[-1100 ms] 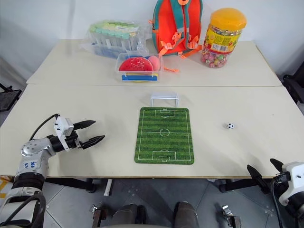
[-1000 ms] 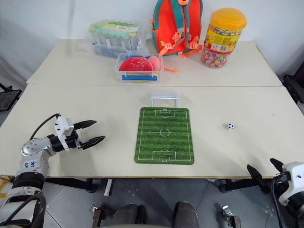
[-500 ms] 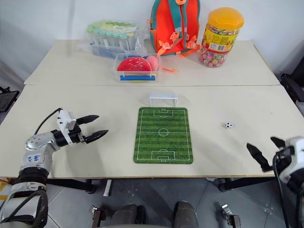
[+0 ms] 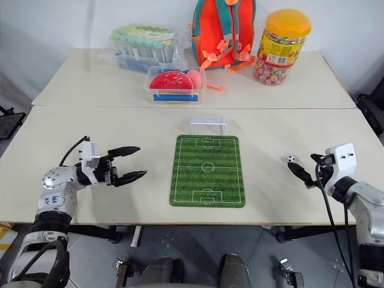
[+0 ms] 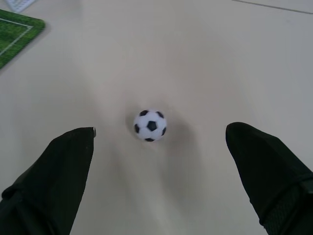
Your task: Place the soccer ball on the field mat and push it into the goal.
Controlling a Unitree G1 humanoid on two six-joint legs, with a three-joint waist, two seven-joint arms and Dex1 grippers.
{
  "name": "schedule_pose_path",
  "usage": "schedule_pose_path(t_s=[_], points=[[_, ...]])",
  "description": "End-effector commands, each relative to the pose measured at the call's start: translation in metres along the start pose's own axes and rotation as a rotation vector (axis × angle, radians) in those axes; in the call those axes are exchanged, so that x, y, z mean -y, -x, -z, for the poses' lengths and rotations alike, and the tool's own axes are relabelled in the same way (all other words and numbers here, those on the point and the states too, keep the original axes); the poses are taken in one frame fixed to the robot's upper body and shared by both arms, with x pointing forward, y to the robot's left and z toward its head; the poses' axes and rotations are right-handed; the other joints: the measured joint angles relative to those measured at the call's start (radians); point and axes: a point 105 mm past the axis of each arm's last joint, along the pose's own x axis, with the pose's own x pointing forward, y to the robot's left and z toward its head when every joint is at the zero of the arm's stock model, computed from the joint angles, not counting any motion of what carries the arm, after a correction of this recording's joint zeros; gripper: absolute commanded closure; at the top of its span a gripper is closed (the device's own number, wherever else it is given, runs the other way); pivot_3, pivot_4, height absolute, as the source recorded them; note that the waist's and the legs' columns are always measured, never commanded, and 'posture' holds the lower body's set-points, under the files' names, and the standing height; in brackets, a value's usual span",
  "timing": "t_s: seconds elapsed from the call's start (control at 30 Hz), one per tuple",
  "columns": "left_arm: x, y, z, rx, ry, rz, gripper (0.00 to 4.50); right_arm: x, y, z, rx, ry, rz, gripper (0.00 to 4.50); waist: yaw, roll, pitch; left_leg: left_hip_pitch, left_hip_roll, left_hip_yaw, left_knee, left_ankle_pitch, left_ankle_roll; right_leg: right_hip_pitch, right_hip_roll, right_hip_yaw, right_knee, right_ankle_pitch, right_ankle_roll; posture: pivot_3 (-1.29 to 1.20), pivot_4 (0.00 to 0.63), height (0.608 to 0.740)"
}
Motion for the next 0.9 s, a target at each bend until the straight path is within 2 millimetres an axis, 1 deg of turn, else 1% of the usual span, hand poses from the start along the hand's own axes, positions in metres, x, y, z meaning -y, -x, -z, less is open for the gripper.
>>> schedule_pose_path(t_s=[0.03,0.27,0.37,0.47,0.5,0.7,0.77,0.8,0.83,0.9], points=[[0.000,0.004,-0.011,0.027,-0.029,-0.019,0.00,0.002,-0.012,-0.003,0.019,0.020,-0.024,0.01,-0.001,0.000,0.000,0.000,0.000,0.000,0.000,0.000,0.000,0.000,0.000,0.000,0.000,0.000,0.000,0.00,0.150,0.740],[0.002,0.006,-0.012,0.028,-0.028,-0.035,0.00,-0.004,-0.034,0.004,-0.002,0.016,-0.069,0.01,0.000,0.000,0.000,0.000,0.002,0.000,0.000,0.000,0.000,0.000,0.000,0.000,0.000,0.000,0.000,0.00,0.150,0.740],[0.003,0.006,-0.012,0.026,-0.028,-0.038,0.00,-0.003,-0.037,0.011,-0.031,0.006,-0.065,0.01,-0.001,0.000,0.000,0.000,0.002,0.000,0.001,0.000,0.000,0.000,0.000,0.000,0.000,0.000,0.000,0.00,0.150,0.740],[0.002,0.006,-0.012,0.027,-0.028,-0.044,0.00,-0.002,-0.036,0.011,-0.024,0.009,-0.057,0.58,-0.001,0.000,0.000,0.000,0.002,0.000,0.001,0.000,0.000,0.000,0.000,0.000,0.000,0.000,0.000,0.00,0.150,0.740],[0.002,0.006,-0.012,0.026,-0.027,-0.045,0.00,-0.002,-0.035,0.012,-0.025,0.012,-0.059,0.87,-0.001,0.000,0.000,0.000,0.002,0.000,0.001,0.000,0.000,0.000,0.000,0.000,0.000,0.000,0.000,0.00,0.150,0.740],[0.003,0.006,-0.010,0.024,-0.025,-0.044,0.00,0.001,-0.026,0.014,-0.024,0.009,-0.040,3.04,-0.001,0.000,0.000,0.000,0.002,0.000,0.000,0.000,0.000,0.000,0.000,0.000,0.000,0.000,0.000,0.00,0.150,0.740],[0.004,0.005,-0.009,0.021,-0.026,-0.033,0.00,-0.001,-0.024,0.012,-0.022,0.036,-0.045,3.64,0.000,0.000,0.000,0.000,0.002,0.000,0.000,0.000,0.000,0.000,0.000,0.000,0.000,0.000,0.000,0.00,0.150,0.740],[0.005,0.005,-0.008,0.017,-0.027,-0.023,0.00,-0.004,-0.023,0.008,-0.020,0.058,-0.059,3.66,0.001,0.000,0.000,0.000,0.002,-0.001,0.000,0.000,0.000,0.000,0.000,0.000,0.000,0.000,0.000,0.00,0.150,0.740],[0.008,0.006,-0.005,0.007,-0.028,0.000,0.00,-0.016,-0.024,-0.007,0.011,0.101,-0.094,3.66,0.000,0.000,0.000,0.000,0.002,-0.001,0.000,0.000,0.000,0.000,0.000,0.000,0.000,0.000,0.000,0.00,0.150,0.740],[0.012,0.007,-0.002,-0.004,-0.030,0.034,0.00,-0.035,-0.026,-0.028,0.056,0.153,-0.152,3.66,0.000,0.001,0.001,0.000,0.002,-0.001,0.000,0.000,0.000,0.000,0.000,0.000,0.000,0.000,0.000,0.00,0.150,0.740]])
